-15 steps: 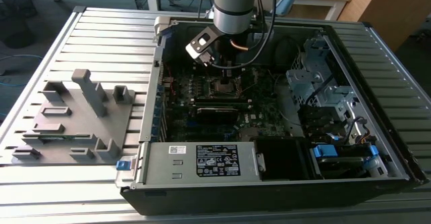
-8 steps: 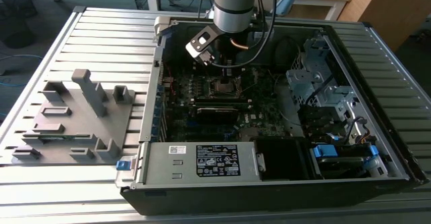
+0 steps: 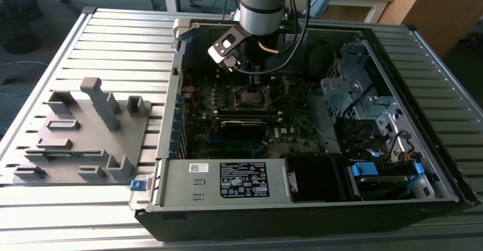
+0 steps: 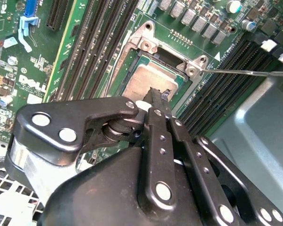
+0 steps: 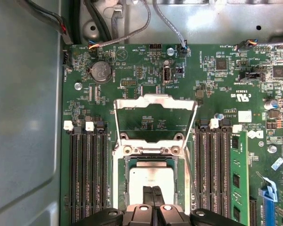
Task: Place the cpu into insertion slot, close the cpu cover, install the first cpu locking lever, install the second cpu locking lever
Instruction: 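Close the cpu cover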
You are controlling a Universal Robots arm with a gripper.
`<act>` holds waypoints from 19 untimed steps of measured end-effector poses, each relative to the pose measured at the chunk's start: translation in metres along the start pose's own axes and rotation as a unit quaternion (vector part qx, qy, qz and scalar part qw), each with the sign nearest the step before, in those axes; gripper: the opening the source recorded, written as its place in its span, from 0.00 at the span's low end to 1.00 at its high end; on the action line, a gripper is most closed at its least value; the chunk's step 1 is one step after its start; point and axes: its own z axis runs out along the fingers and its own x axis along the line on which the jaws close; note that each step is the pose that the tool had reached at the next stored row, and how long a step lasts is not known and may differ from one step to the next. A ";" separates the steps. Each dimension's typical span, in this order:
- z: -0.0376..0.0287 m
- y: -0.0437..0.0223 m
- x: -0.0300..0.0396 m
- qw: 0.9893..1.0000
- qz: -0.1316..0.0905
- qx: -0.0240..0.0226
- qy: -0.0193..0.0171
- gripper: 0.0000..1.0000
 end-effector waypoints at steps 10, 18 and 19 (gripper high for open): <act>-0.0036 0.0001 0.0001 1.000 0.000 0.000 0.000 0.10; -0.0071 0.0003 0.0002 1.000 0.000 0.000 0.000 0.10; -0.0071 0.0003 0.0002 1.000 0.000 0.000 0.000 0.10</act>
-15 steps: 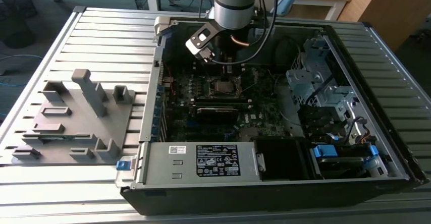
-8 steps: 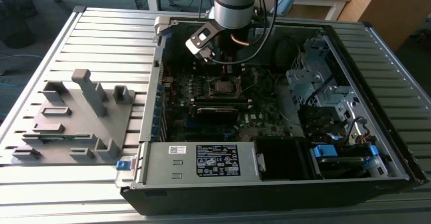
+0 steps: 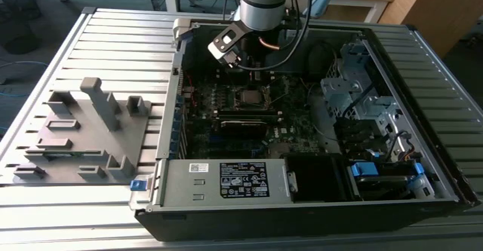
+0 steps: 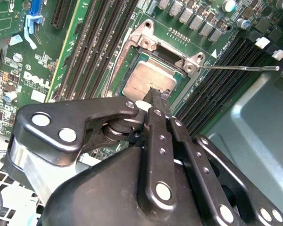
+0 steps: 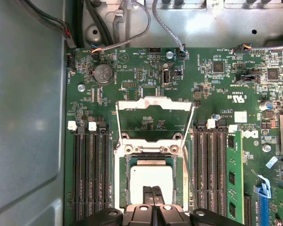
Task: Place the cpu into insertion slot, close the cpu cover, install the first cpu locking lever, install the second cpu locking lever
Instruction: 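Close the cpu cover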
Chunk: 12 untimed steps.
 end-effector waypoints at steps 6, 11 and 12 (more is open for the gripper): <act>-0.0036 0.0001 0.0000 1.000 0.000 0.000 0.000 0.10; -0.0051 0.0001 0.0000 1.000 0.000 0.000 0.000 0.10; -0.0054 0.0002 0.0000 1.000 0.000 0.000 0.000 0.10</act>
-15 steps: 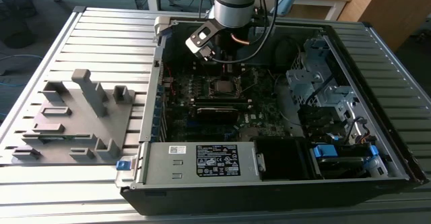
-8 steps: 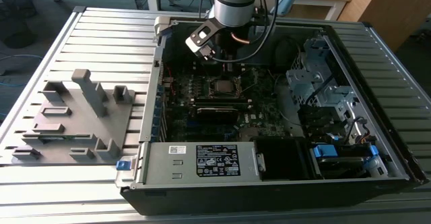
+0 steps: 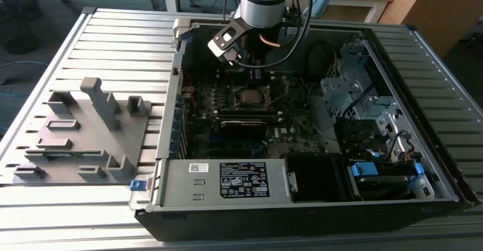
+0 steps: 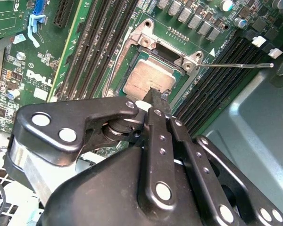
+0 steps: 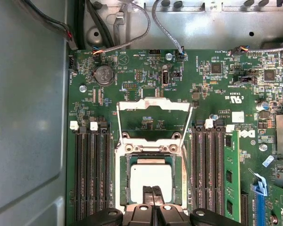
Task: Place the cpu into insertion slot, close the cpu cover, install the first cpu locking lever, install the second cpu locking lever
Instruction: 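Close the cpu cover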
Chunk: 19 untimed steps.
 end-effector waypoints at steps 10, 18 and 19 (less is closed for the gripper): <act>-0.0032 0.0001 0.0001 1.000 0.000 0.000 0.000 0.10; -0.0103 0.0003 0.0002 1.000 0.000 0.000 0.000 0.10; -0.0108 0.0003 0.0002 1.000 0.000 0.000 0.000 0.10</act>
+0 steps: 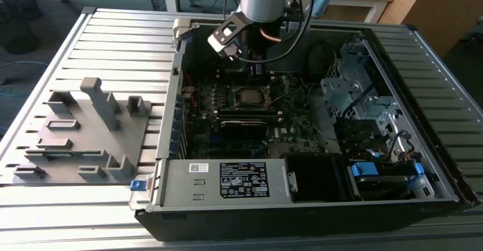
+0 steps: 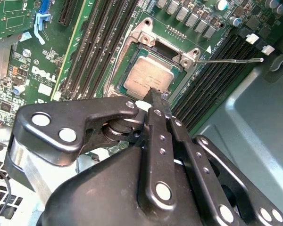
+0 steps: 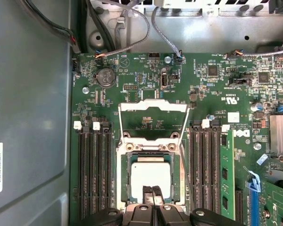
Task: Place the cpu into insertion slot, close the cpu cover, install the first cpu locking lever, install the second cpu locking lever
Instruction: 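Close the cpu cover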
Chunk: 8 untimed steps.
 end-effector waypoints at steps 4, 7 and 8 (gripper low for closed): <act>-0.0003 0.0000 0.0000 1.000 0.000 0.000 0.000 0.10; -0.0005 0.0000 0.0000 1.000 0.000 0.000 0.000 0.10; -0.0008 0.0000 0.0000 1.000 0.000 0.000 0.000 0.10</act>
